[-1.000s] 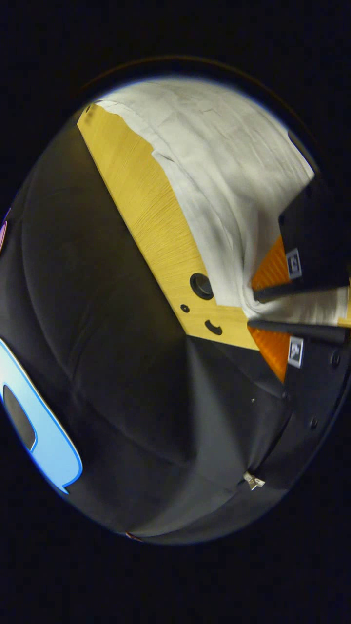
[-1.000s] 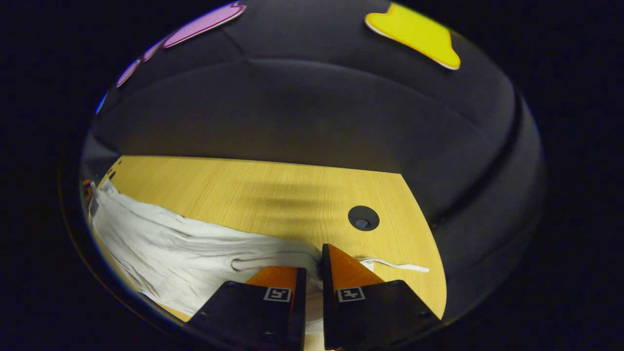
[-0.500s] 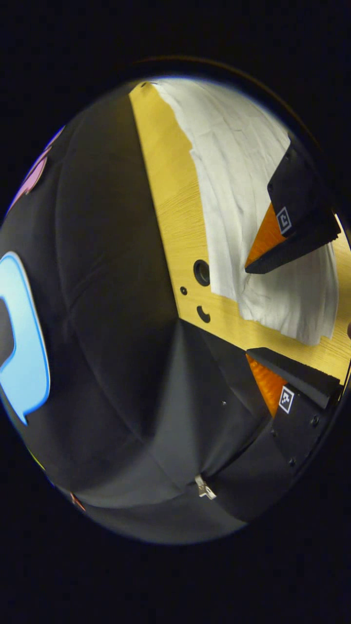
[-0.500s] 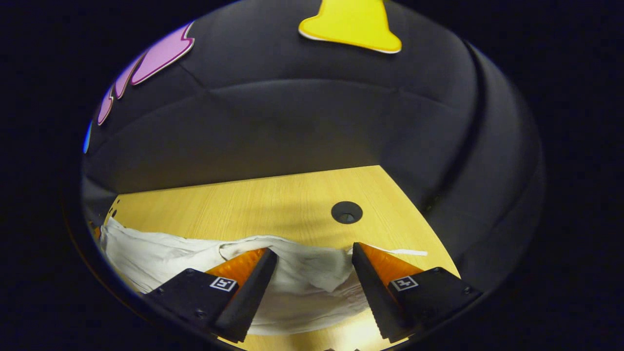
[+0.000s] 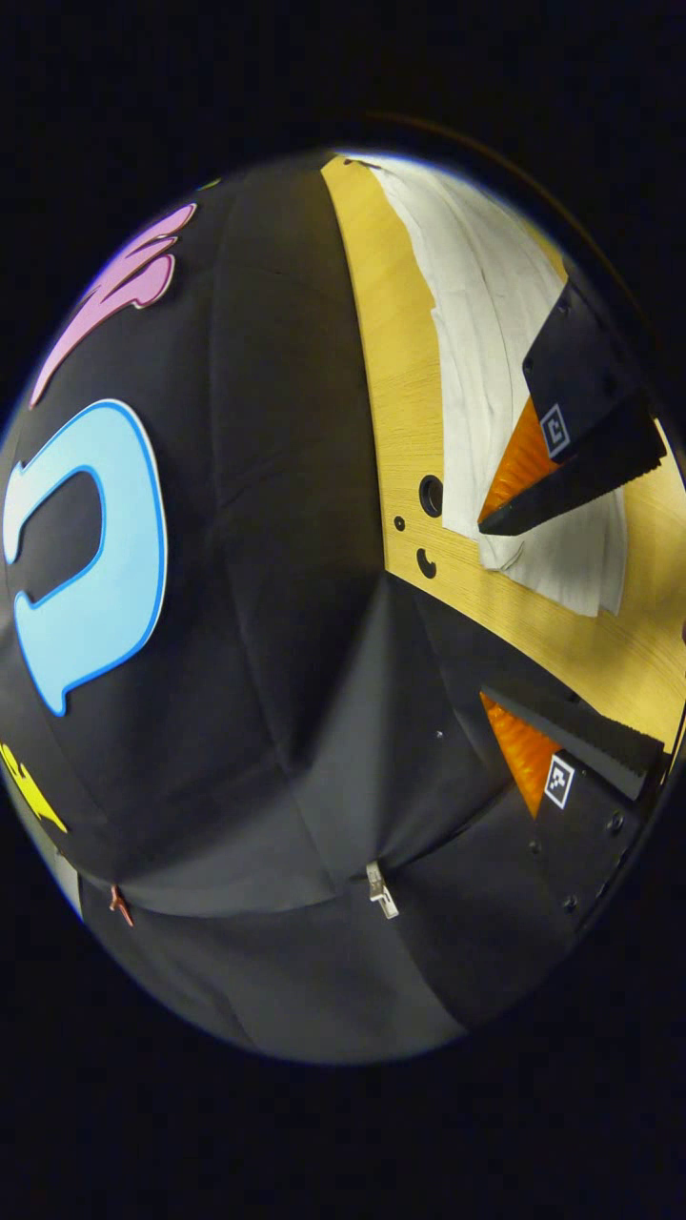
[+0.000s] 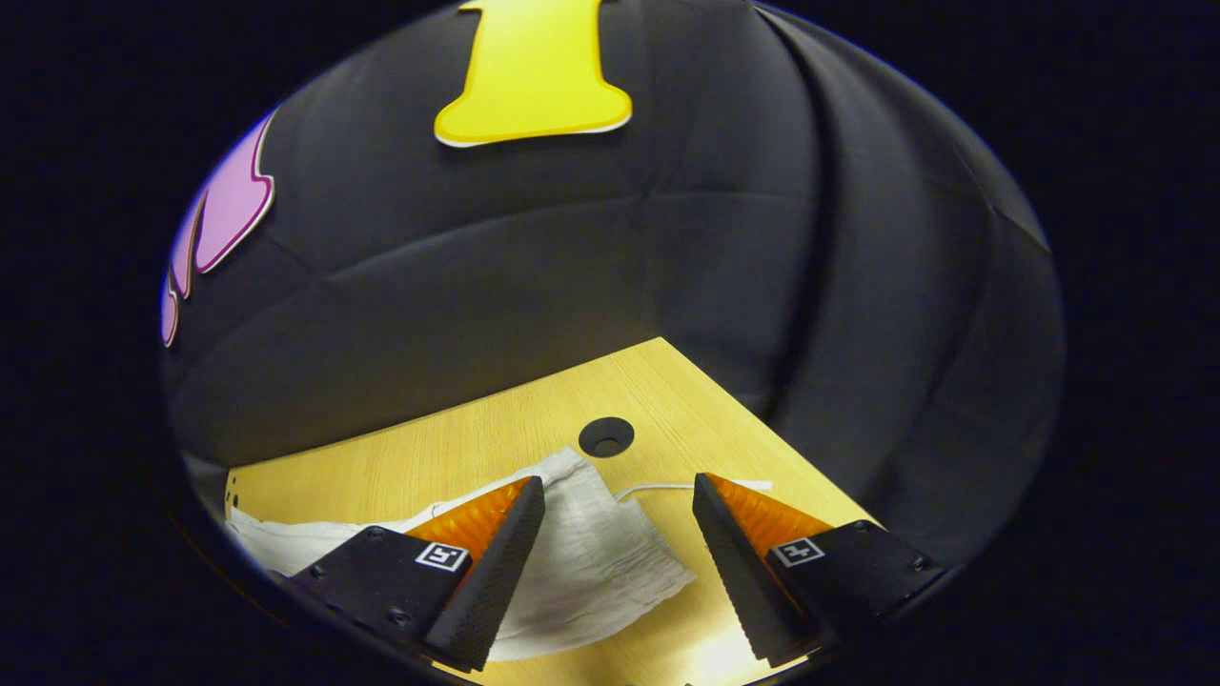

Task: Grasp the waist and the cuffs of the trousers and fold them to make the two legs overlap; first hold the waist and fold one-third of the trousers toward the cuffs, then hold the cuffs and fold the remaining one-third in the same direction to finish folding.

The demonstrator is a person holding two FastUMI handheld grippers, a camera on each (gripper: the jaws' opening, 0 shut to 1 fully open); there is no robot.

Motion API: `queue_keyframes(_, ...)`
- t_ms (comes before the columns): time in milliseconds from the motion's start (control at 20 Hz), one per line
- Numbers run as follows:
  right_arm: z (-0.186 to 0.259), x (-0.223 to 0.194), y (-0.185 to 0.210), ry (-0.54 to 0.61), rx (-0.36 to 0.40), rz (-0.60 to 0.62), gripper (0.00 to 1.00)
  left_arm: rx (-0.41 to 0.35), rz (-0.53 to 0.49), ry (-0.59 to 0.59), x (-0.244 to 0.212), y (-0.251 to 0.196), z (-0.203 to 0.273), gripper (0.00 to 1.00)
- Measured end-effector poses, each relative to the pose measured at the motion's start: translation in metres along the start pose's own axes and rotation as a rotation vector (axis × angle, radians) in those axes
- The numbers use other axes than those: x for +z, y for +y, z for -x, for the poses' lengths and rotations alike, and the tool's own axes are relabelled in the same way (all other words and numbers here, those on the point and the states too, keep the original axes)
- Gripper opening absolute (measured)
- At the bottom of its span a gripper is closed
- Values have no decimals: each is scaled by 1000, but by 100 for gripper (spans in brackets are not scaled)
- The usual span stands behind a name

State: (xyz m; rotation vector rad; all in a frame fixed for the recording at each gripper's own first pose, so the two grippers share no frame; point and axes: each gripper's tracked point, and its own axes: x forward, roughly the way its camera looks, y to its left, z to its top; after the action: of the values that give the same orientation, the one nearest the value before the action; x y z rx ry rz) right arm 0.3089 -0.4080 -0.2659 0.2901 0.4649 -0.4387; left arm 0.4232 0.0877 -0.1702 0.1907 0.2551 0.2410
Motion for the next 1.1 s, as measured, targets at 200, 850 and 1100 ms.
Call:
queue_keyframes(200,-3,-19,1,30,-54,-115,98,14,0,-3,-2,21,33,97)
queue_keyframes(850,-13,-64,3,19,-158,-24,99,-7,208,55,-20,25,84,97)
queue_keyframes(1100,-17,-69,0,5,-189,18,96,-18,227,55,-20,21,87,97)
